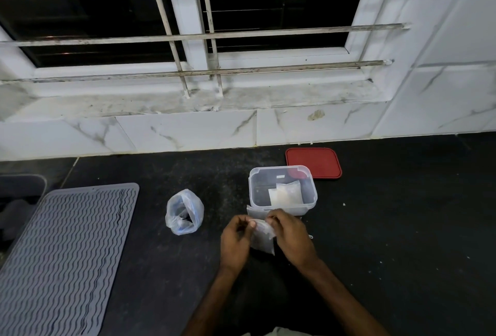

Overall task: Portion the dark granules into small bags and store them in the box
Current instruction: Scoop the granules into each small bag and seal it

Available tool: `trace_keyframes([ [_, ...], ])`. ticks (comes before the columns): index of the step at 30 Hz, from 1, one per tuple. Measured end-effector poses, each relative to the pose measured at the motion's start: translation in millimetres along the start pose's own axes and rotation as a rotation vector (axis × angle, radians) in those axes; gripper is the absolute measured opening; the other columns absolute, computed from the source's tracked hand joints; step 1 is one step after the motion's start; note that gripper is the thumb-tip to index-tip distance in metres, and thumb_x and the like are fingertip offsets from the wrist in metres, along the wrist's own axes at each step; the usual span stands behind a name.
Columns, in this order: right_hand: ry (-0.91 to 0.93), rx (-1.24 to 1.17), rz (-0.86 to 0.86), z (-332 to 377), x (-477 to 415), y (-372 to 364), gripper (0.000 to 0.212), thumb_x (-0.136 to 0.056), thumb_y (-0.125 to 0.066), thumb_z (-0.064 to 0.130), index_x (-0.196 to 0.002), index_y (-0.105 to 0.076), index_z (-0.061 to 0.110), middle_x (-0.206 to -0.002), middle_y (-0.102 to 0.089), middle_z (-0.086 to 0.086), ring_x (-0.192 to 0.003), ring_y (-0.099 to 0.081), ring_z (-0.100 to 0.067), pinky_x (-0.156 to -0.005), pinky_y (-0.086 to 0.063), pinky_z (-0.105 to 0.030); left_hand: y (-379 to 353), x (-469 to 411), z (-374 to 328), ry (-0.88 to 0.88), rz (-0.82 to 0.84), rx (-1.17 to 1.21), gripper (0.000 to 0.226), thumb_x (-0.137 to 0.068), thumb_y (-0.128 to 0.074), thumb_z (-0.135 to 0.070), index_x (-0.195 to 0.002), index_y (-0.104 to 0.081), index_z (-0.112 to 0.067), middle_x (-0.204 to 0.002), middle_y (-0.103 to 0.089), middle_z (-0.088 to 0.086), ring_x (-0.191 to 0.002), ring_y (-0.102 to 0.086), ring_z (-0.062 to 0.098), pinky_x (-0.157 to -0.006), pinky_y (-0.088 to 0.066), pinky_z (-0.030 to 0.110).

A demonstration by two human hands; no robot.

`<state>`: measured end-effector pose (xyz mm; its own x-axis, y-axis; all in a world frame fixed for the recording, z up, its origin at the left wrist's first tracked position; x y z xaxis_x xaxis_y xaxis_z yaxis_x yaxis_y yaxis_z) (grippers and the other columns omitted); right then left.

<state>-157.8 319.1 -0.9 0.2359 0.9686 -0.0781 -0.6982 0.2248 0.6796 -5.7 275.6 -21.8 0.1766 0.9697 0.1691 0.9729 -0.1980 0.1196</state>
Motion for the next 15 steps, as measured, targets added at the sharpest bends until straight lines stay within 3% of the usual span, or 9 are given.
trace_keyframes([
  [2, -0.043, -0.201, -0.059, -5, 0, 3, 0.017, -0.091, -0.065, 0.026, -0.108, -0.062, 0.025, -0.103, -0.066, 0.012, -0.097, -0.062, -0.005, -0.086, -0.050, -0.020, 3, -1, -2, 0.013, -0.049, 0.086, 0.006, -0.094, -0.060, -0.006, -0.093, -0.064, -0.009, -0.088, -0.072, 0.004, -0.082, -0.067, 0.012, -0.074, -0.054, 0.025],
  [6, -0.166, -0.432, 0.158, -13, 5, -15, 0.028, -0.078, -0.076, 0.034, -0.103, -0.069, 0.022, -0.097, -0.074, 0.005, -0.092, -0.069, -0.007, -0.087, -0.055, -0.028, 8, -3, -2, 0.037, -0.098, 0.172, 0.009, -0.094, -0.056, 0.000, -0.093, -0.061, -0.007, -0.087, -0.072, 0.006, -0.079, -0.067, 0.011, -0.069, -0.054, 0.023],
  [9, -0.200, -0.439, 0.206, -12, 9, -28, 0.015, -0.083, -0.075, 0.019, -0.095, -0.075, 0.012, -0.089, -0.077, 0.004, -0.085, -0.072, -0.009, -0.081, -0.057, -0.031, 6, -2, -3, 0.024, -0.087, 0.202, 0.008, -0.094, -0.055, 0.004, -0.094, -0.060, -0.003, -0.085, -0.072, 0.006, -0.078, -0.068, 0.010, -0.068, -0.054, 0.020],
  [11, -0.199, -0.431, 0.152, -11, 7, -28, 0.006, -0.084, -0.073, 0.010, -0.088, -0.077, 0.013, -0.083, -0.077, 0.007, -0.079, -0.072, -0.005, -0.076, -0.057, -0.027, 5, -2, -2, 0.033, -0.073, 0.234, 0.007, -0.094, -0.056, 0.003, -0.096, -0.061, -0.002, -0.087, -0.072, 0.006, -0.079, -0.069, 0.010, -0.069, -0.054, 0.019],
  [15, -0.215, -0.386, -0.028, -12, 4, -21, 0.013, -0.083, -0.072, 0.003, -0.089, -0.078, 0.013, -0.075, -0.075, 0.011, -0.070, -0.068, 0.001, -0.069, -0.058, -0.024, 3, -3, 6, 0.076, 0.042, 0.260, 0.015, -0.091, -0.063, -0.003, -0.106, -0.064, -0.004, -0.096, -0.075, 0.006, -0.087, -0.071, 0.013, -0.072, -0.056, 0.023],
])
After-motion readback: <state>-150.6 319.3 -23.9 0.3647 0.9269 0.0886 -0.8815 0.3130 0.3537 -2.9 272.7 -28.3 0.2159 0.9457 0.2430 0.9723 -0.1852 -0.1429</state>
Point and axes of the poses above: each hand's wrist, its own x-axis away from the middle knuckle, its own y-axis out of the back of the hand, z = x × y, the point moved 3 cm from there along -x, towards the middle knuckle
